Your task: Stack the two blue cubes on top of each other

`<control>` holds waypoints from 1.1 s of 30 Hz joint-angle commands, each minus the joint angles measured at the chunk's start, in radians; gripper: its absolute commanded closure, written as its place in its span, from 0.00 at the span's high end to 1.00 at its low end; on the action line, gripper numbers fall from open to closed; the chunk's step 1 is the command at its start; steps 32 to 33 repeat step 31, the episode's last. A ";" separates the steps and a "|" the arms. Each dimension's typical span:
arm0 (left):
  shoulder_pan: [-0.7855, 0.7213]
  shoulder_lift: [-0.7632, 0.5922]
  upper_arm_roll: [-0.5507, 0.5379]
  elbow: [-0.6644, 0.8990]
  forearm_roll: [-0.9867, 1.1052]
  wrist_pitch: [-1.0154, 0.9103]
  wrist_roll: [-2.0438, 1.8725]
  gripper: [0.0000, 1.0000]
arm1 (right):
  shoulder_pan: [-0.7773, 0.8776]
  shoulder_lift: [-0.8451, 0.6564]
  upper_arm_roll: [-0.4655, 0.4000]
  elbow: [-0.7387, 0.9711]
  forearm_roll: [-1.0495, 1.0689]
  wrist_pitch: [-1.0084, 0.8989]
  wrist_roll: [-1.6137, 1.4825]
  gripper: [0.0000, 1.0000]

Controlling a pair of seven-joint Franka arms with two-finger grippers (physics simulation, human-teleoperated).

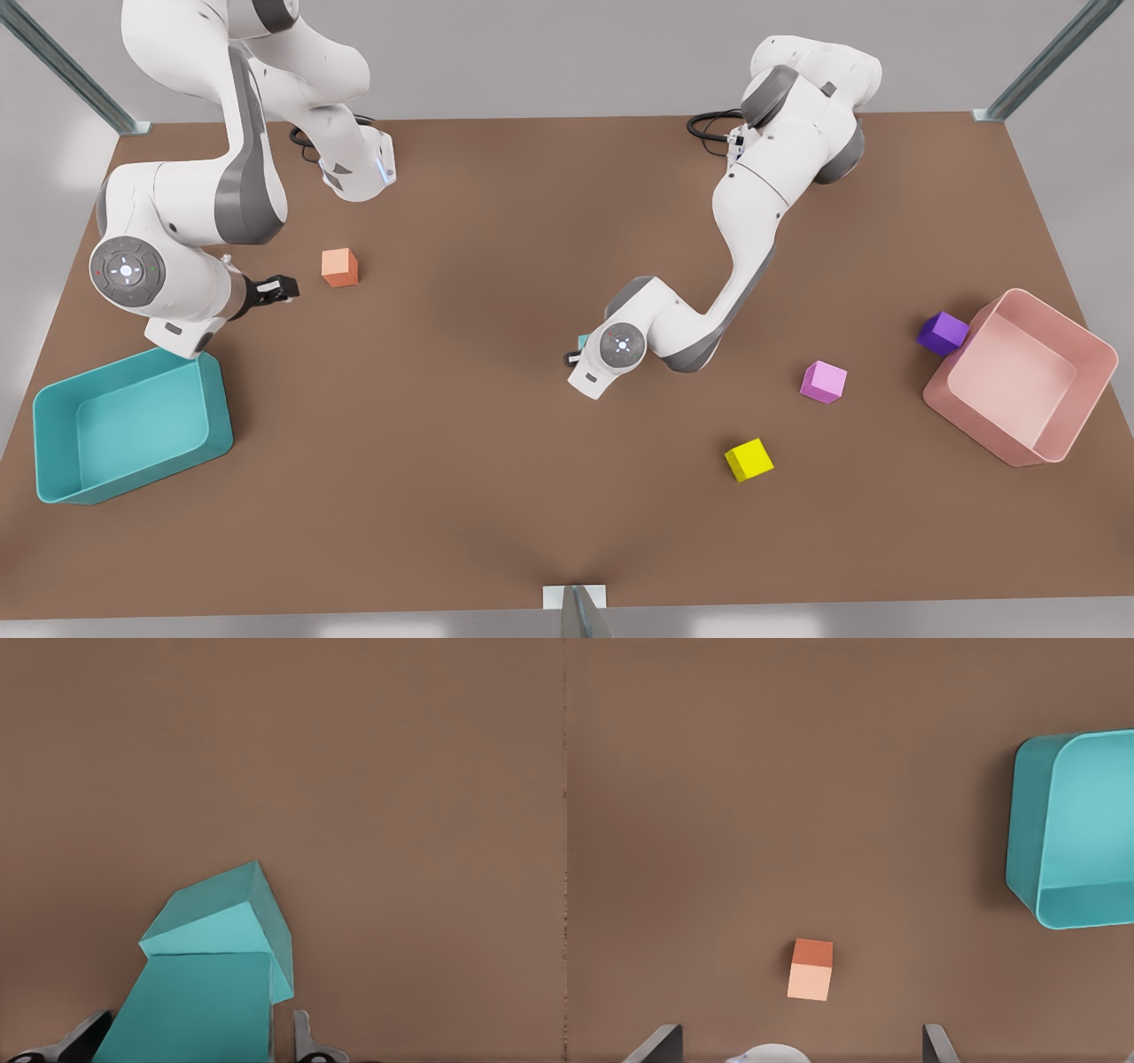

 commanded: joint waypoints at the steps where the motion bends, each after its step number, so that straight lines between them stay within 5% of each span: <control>1: 0.000 -0.001 0.000 0.001 0.000 -0.001 -0.009 1.00 | 0.000 -0.001 0.000 0.000 0.001 -0.001 -0.002 1.00; 9: 0.005 -0.011 -0.014 0.071 -0.005 -0.114 -0.008 1.00 | -0.008 -0.001 -0.003 0.017 -0.001 0.001 0.009 1.00; 15: 0.005 -0.017 -0.023 0.224 -0.002 -0.327 -0.008 1.00 | -0.003 0.008 0.000 0.054 -0.009 0.012 0.303 1.00; 21: 0.317 -0.204 -0.019 0.323 -0.002 -0.737 0.414 1.00 | -0.009 0.020 -0.003 0.073 -0.009 0.002 0.299 1.00; 22: 0.361 -0.268 0.078 0.257 -0.011 -0.702 0.658 1.00 | -0.009 0.020 -0.003 0.071 -0.009 -0.001 0.299 1.00; 23: 0.301 -0.535 0.293 -0.143 -0.054 -0.484 0.952 1.00 | -0.008 0.020 -0.003 0.071 -0.009 -0.001 0.297 1.00; 24: 0.298 -0.600 0.307 -0.227 -0.063 -0.462 0.983 1.00 | -0.009 0.020 -0.003 0.071 -0.009 -0.001 0.291 1.00; 26: 0.291 -0.601 0.333 -0.142 -0.102 -0.591 0.983 1.00 | -0.008 0.020 -0.003 0.069 -0.006 -0.001 0.297 1.00; 33: 0.287 -0.601 0.333 -0.142 -0.141 -0.600 0.982 1.00 | -0.009 0.028 -0.003 0.068 0.001 -0.002 0.296 1.00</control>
